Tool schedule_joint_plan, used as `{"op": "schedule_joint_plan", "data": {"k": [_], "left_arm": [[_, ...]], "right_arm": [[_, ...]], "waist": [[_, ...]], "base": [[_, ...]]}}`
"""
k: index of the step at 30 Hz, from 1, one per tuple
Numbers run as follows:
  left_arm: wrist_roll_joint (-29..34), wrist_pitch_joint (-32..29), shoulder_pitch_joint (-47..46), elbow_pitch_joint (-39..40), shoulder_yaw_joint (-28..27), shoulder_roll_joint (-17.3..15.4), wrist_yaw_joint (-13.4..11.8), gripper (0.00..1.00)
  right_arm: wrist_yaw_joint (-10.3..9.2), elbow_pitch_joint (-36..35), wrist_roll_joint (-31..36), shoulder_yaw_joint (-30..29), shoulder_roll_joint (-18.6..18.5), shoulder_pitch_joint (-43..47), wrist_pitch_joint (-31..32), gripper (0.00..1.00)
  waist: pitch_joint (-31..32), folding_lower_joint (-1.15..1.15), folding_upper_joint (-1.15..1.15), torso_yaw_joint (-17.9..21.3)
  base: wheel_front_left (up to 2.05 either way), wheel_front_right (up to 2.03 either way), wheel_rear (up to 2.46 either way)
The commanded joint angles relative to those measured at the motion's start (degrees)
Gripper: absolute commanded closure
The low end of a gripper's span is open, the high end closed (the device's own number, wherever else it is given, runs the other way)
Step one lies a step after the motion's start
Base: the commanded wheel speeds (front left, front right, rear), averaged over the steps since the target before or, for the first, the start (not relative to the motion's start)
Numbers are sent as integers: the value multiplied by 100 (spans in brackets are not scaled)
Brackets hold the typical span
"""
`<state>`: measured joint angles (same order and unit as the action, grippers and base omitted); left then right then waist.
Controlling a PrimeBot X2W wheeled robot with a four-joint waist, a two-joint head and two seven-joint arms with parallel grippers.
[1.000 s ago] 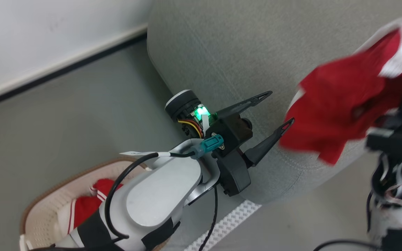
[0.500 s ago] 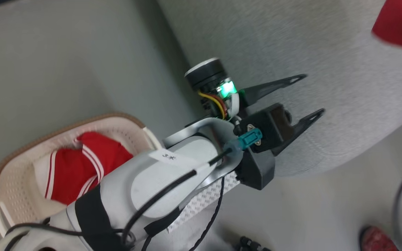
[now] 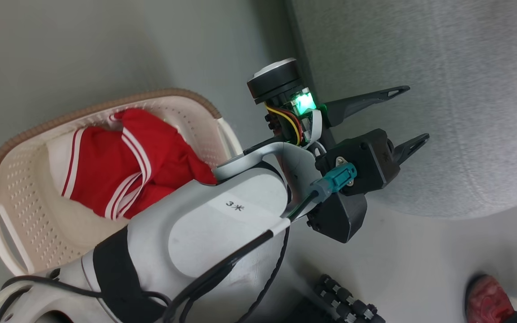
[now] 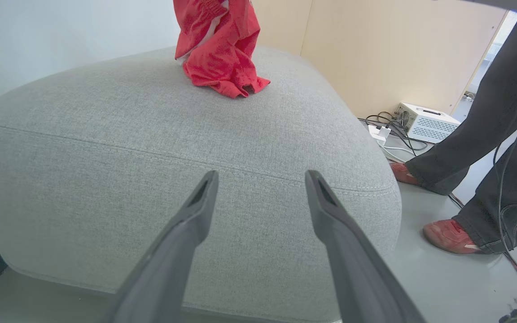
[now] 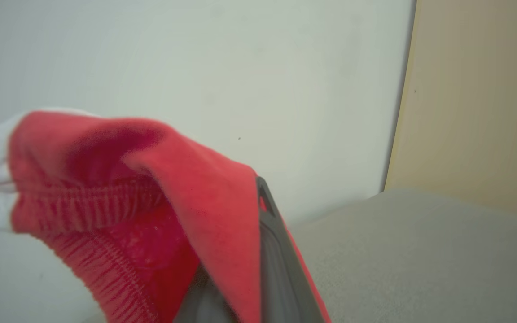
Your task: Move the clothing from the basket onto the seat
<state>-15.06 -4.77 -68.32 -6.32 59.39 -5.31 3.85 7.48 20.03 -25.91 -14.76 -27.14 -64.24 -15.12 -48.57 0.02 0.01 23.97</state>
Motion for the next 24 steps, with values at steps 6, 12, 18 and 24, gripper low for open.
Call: {"op": "schedule_joint_plan", "data": {"k": [6, 12, 18, 24], "left_arm": [[30, -80, -81, 65, 67, 3, -60, 0], [10, -109, -45, 80, 80, -98, -100, 0], [5, -98, 1, 116, 88, -232, -136, 0], [-33, 75, 114, 57, 32, -317, -235, 0]], "right_arm": [[2, 1611, 166, 5, 285, -196, -5, 100], [2, 2770, 507, -81, 409, -453, -4, 100], [2, 3033, 632, 206, 506, -512, -4, 0], [2, 2256, 923, -12, 565, 81, -4, 0]], "waist": [[-284, -2, -1, -210], [-259, -2, -1, -208], [-77, -2, -1, -149], [240, -2, -1, -175]], "base": [[0, 0, 0], [0, 0, 0], [0, 0, 0], [0, 0, 0]]}}
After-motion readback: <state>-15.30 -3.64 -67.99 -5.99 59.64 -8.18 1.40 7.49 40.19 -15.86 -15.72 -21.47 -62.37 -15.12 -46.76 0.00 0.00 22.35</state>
